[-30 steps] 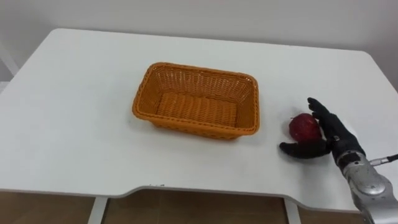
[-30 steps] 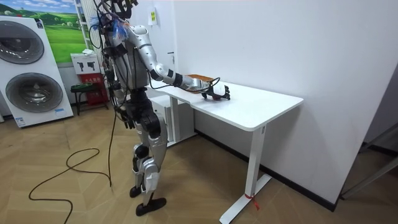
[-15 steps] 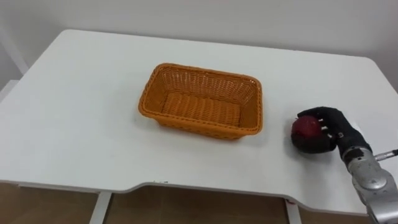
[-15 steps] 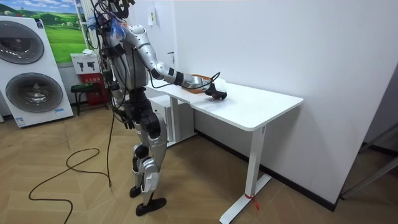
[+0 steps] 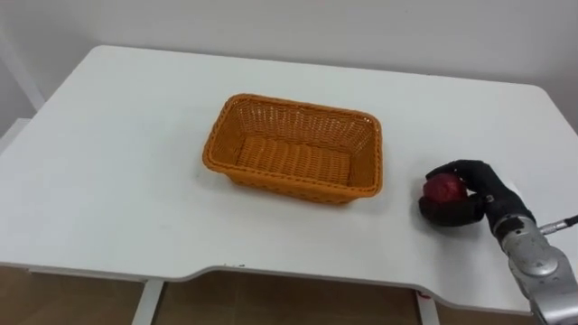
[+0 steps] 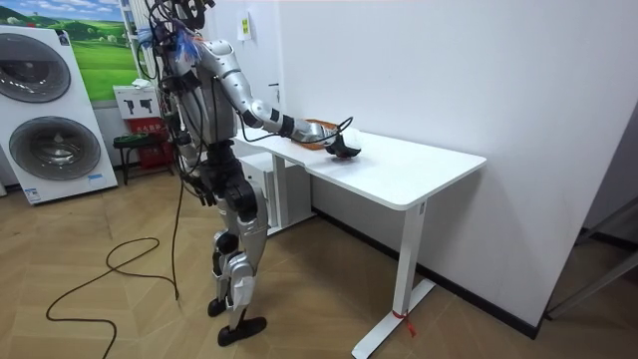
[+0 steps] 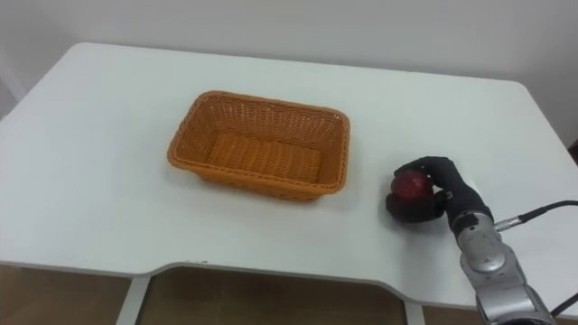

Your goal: Pick and place apple

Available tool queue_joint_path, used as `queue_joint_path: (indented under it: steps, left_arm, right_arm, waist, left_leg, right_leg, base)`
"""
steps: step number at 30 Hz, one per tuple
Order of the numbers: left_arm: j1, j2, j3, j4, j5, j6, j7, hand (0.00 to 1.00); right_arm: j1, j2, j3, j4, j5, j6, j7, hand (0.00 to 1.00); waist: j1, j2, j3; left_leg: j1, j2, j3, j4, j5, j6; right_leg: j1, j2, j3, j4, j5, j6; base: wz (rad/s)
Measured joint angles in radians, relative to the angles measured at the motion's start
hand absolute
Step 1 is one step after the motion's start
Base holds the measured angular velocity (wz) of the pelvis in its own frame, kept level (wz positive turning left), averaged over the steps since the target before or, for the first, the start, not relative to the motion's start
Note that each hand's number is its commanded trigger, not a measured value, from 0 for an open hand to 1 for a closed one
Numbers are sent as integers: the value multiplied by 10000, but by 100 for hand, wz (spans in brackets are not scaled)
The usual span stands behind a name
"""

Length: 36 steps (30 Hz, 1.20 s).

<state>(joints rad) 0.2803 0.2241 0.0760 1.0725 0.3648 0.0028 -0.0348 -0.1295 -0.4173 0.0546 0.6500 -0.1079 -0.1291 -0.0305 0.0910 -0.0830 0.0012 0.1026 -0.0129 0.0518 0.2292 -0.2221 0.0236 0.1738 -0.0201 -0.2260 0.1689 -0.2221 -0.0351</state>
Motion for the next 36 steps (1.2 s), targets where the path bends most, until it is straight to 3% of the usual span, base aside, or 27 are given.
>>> queue_joint_path:
  steps: [9, 11, 16, 23, 29, 36]
  left_arm:
    - [-22, -5, 242, 91, 2, 11, -28, 0]
    - [75, -16, 207, 92, -8, 13, -24, 0]
    - [51, -20, 180, 91, -7, -59, 71, 0]
    - [-121, -113, 191, 92, -3, -81, 379, 0]
    - [-311, -138, 179, 379, -3, -10, 531, 0]
    - [-566, -129, -52, 601, -20, 32, 529, 0]
  right_arm:
    - [-17, -3, -540, -1547, 64, 5, -697, 100]
    - [-15, -2, -596, -2690, 61, 7, -937, 100]
    - [-43, -1, -768, -4030, 216, -314, -1506, 100]
    - [-40, 3, -764, -5025, 128, -313, -1906, 100]
    - [-50, 32, -718, -6759, 66, -285, -1971, 100]
    - [-179, 38, 5, -7098, -305, -192, -1515, 100]
  waist:
    - [-35, 140, -1]
    - [-92, 178, 24]
    - [-100, 109, 25]
    - [-60, 101, 55]
    - [-20, 164, 25]
    - [45, 155, 21]
  left_leg:
    - [50, 3, 15, 0, 1, 1]
    - [65, 0, 36, -43, 8, 13]
    - [128, -2, 30, -90, 9, 15]
    - [116, 11, 69, -163, 9, 14]
    - [116, 19, 217, -246, 14, 20]
    - [123, 21, 230, -244, 14, 21]
  right_leg:
    - [5, -3, 14, 37, -1, 0]
    - [-1, -2, 51, 26, -3, 4]
    - [70, 10, 64, 2, -4, 6]
    - [2, 19, 57, 12, -3, 9]
    - [-17, 9, 54, 19, -3, 9]
    - [-4, 7, 69, 19, -1, 11]
  base:
    - [0]
    - [-4]
    - [0]
    - [0]
    - [-3]
    - [-1]
